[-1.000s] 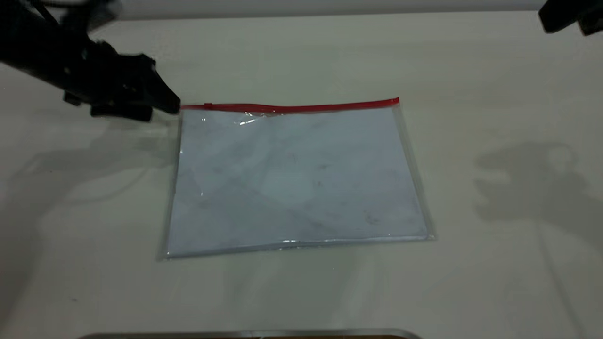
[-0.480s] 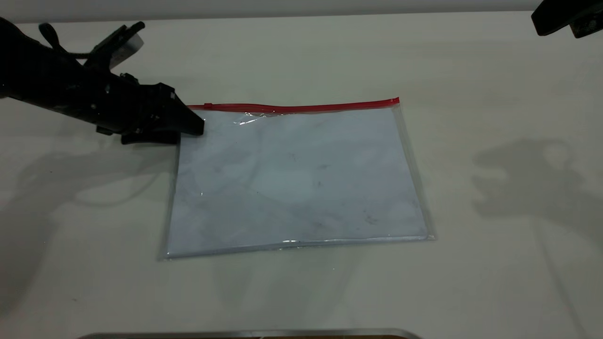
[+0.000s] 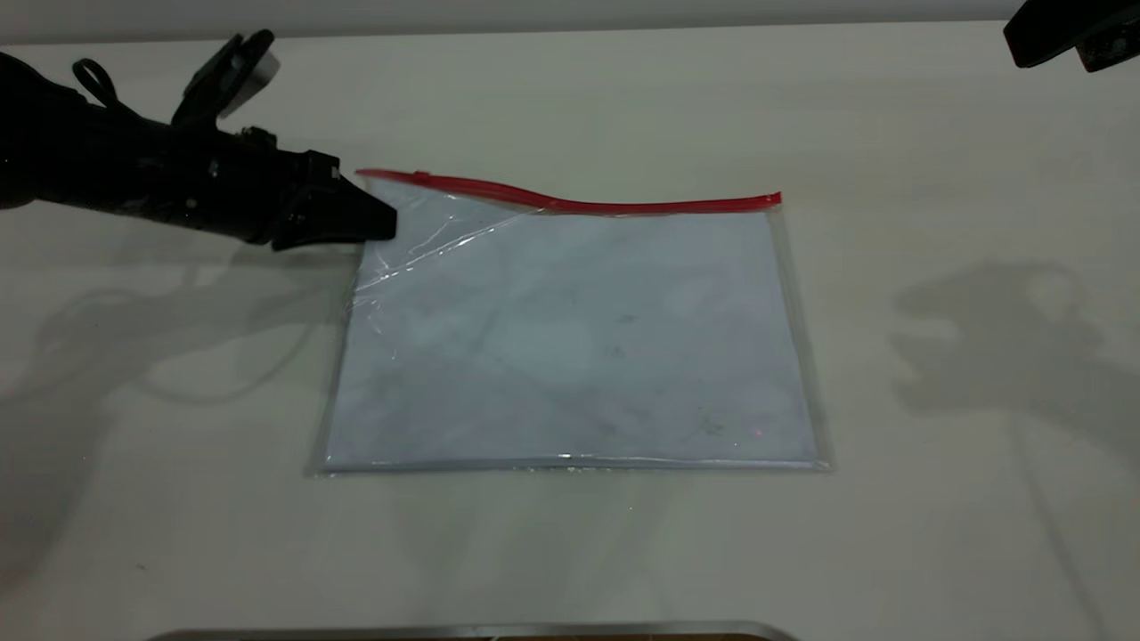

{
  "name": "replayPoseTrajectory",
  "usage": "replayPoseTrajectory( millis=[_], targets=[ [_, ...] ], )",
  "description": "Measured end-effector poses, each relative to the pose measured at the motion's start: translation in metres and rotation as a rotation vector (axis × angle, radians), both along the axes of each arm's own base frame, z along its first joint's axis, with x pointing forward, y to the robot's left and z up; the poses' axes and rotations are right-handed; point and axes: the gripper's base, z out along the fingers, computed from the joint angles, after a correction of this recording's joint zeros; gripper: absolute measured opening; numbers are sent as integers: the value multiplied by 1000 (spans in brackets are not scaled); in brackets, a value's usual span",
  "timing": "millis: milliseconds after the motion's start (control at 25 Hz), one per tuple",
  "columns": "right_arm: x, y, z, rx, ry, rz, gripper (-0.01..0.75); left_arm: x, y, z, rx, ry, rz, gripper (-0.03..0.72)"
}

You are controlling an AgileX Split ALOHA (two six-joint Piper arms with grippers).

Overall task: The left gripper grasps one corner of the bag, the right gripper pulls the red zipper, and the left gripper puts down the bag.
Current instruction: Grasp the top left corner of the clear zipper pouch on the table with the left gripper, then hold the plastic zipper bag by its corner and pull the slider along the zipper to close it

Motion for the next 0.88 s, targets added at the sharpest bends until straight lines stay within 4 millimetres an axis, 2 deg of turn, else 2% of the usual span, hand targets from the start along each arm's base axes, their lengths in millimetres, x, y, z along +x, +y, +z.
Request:
replayPoseTrajectory(
  millis=[40, 280, 440, 600, 880],
  targets=[
    [0, 0, 0, -3, -4, 7, 523, 2, -1, 3, 2, -39, -43, 56],
    [8, 10, 4, -42, -69, 114, 523, 20, -7, 30, 57, -238, -402, 51],
    [19, 37, 6, -47, -128, 233, 523, 32, -11, 59, 66, -358, -672, 51],
    [33, 66, -3, -39, -147, 337, 523, 43, -14, 76, 106, -424, -839, 51],
    [62, 113, -37, -11, -158, 488, 523, 53, -34, 97, 185, -502, -1062, 51]
  ],
)
